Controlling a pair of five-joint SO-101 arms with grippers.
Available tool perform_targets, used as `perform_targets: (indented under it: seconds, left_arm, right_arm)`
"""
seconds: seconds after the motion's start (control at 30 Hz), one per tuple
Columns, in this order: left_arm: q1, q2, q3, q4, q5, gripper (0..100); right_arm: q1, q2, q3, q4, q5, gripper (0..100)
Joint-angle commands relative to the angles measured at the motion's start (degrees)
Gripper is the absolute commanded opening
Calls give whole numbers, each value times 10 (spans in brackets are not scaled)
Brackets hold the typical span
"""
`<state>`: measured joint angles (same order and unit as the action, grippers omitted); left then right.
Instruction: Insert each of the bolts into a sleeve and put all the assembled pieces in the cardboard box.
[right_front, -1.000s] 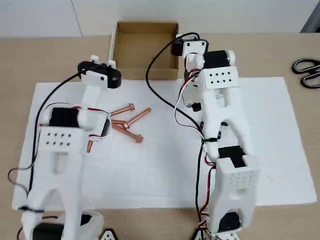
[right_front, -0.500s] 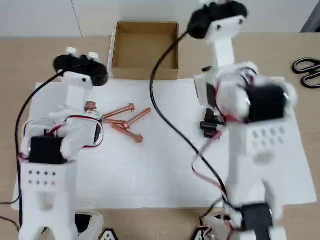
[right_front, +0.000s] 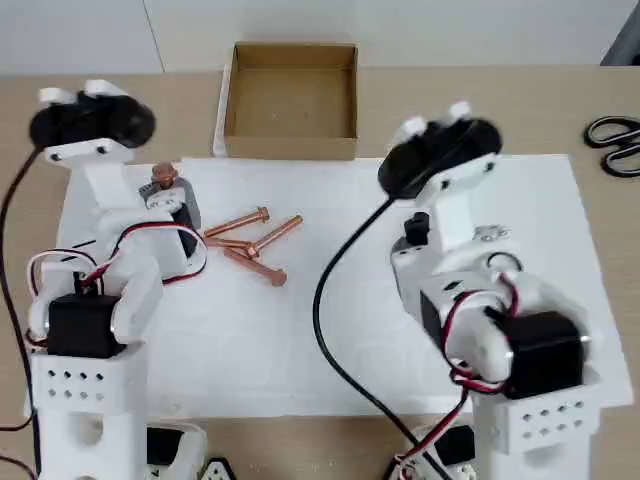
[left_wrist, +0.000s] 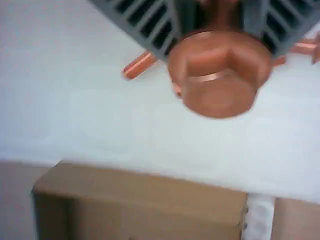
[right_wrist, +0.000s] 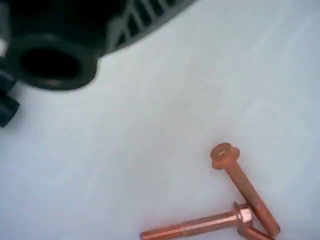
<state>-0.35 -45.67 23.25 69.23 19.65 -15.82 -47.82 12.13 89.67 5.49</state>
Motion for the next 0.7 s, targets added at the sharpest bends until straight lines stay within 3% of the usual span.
perform_targets:
  seconds: [0.0, 0.2, 0.37, 0.67]
  left_arm:
    - [2, -12, -2, -37, 44, 5]
    - [21, -17, 36, -89, 50, 5]
    - [85, -15, 41, -107, 91, 5]
    - [156, -15, 42, -180, 92, 5]
  right_arm:
    - [-3, -64, 146, -126, -2, 4]
    - [-3, -187, 404, -371, -2, 4]
    - [-21, -311, 599, -532, -5, 4]
    - [-110, -536, 730, -495, -30, 4]
